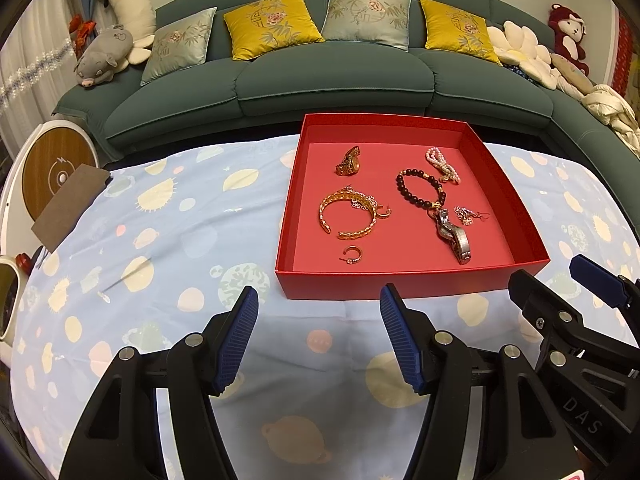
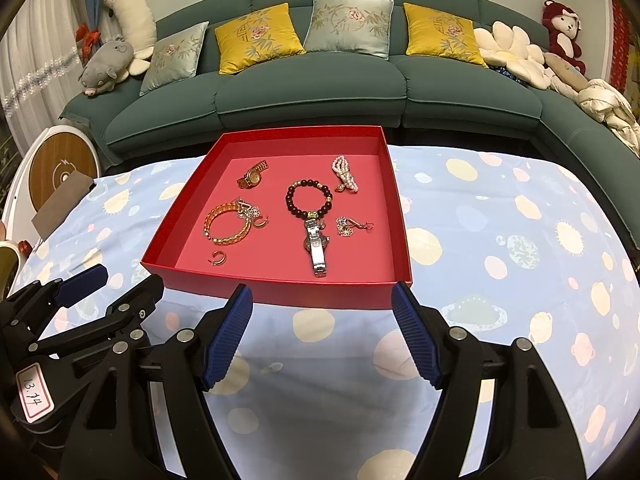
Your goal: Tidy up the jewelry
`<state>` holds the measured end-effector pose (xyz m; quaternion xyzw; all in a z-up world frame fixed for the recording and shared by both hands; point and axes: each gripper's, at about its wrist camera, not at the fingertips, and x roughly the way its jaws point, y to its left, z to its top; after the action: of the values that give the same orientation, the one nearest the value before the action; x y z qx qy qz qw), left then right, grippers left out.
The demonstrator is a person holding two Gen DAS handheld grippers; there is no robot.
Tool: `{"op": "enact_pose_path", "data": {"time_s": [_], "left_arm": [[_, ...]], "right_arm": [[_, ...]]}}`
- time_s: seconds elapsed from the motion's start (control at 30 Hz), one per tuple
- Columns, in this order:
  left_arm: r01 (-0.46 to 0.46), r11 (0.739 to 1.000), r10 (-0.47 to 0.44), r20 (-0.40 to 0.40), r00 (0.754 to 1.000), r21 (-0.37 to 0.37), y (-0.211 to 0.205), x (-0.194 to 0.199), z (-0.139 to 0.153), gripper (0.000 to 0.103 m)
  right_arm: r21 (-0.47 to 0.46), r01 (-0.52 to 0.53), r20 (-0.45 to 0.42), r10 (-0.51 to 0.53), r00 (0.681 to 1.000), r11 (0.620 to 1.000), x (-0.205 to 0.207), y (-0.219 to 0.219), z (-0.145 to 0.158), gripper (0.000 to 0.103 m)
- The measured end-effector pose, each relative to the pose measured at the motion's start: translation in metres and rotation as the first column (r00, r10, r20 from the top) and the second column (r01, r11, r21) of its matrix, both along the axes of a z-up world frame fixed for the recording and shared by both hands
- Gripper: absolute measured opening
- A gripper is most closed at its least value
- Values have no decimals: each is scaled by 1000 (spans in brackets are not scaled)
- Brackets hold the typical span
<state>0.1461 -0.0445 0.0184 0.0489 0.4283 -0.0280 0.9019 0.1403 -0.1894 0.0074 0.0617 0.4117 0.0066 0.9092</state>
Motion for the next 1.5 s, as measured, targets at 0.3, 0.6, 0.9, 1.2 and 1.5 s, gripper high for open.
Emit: {"op": "enact_pose_path", "data": {"time_s": [0.3,0.6,0.9,1.2,1.5], "left_arm": [[1,1000,-1,1,1000,0,0,0,0,60],[-1,1000,1,0,1000,-3,0,-1,0,60],[-1,1000,1,0,1000,-3,0,-1,0,60],[-1,1000,1,0,1000,-3,0,-1,0,60],[-12,1000,12,-14,1000,-3,0,-1,-1,60]], "right_arm": [[2,1,-1,-1,1000,1000,0,0,0,70],[3,3,1,-3,1000,1000,1,-1,0,70],[4,3,0,-3,1000,1000,0,-1,1,70],[8,6,-1,-6,1000,1000,0,-1,1,70],[-8,7,17,-7,1000,1000,-2,2,4,74]]}}
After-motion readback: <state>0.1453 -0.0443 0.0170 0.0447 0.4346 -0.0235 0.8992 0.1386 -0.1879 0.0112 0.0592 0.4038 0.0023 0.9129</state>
